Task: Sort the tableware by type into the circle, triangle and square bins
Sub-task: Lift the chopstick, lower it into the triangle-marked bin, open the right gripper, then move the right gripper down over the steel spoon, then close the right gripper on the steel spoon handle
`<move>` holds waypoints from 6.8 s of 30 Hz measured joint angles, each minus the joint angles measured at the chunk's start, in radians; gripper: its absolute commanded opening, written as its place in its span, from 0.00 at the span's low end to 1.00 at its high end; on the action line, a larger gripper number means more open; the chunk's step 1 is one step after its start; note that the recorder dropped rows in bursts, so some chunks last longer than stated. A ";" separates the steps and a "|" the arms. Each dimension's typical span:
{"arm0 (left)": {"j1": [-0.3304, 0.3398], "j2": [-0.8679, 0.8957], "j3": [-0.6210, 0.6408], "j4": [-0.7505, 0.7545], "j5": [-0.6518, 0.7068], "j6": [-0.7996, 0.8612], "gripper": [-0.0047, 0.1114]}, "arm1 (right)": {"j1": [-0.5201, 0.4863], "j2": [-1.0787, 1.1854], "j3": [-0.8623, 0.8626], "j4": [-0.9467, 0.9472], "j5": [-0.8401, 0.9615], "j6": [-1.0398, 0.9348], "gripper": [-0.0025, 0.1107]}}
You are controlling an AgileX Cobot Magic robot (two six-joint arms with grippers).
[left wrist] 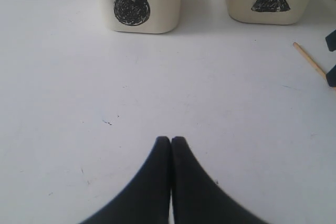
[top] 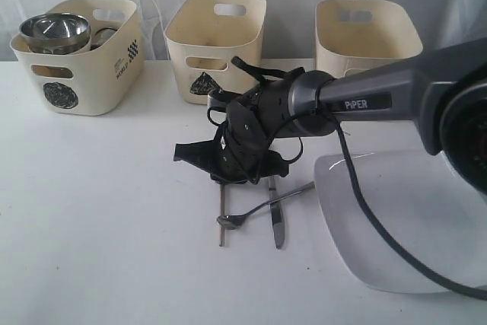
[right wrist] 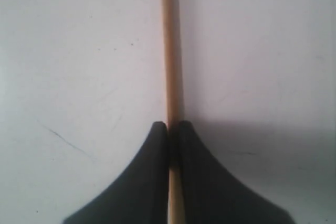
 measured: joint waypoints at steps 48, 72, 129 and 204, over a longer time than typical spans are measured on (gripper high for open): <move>0.000 0.000 0.000 0.000 0.000 0.000 0.04 | -0.352 -0.052 -0.296 -0.003 -0.637 -0.094 0.02; 0.000 0.000 0.000 0.000 0.000 0.000 0.04 | -0.297 -0.025 -0.373 -0.083 -0.147 -0.428 0.28; 0.000 0.000 0.000 0.000 0.000 0.000 0.04 | -0.019 -0.175 0.176 -0.068 0.228 -1.559 0.46; 0.000 0.000 0.000 0.000 0.000 0.000 0.04 | -0.009 -0.054 -0.001 0.014 0.457 -1.586 0.20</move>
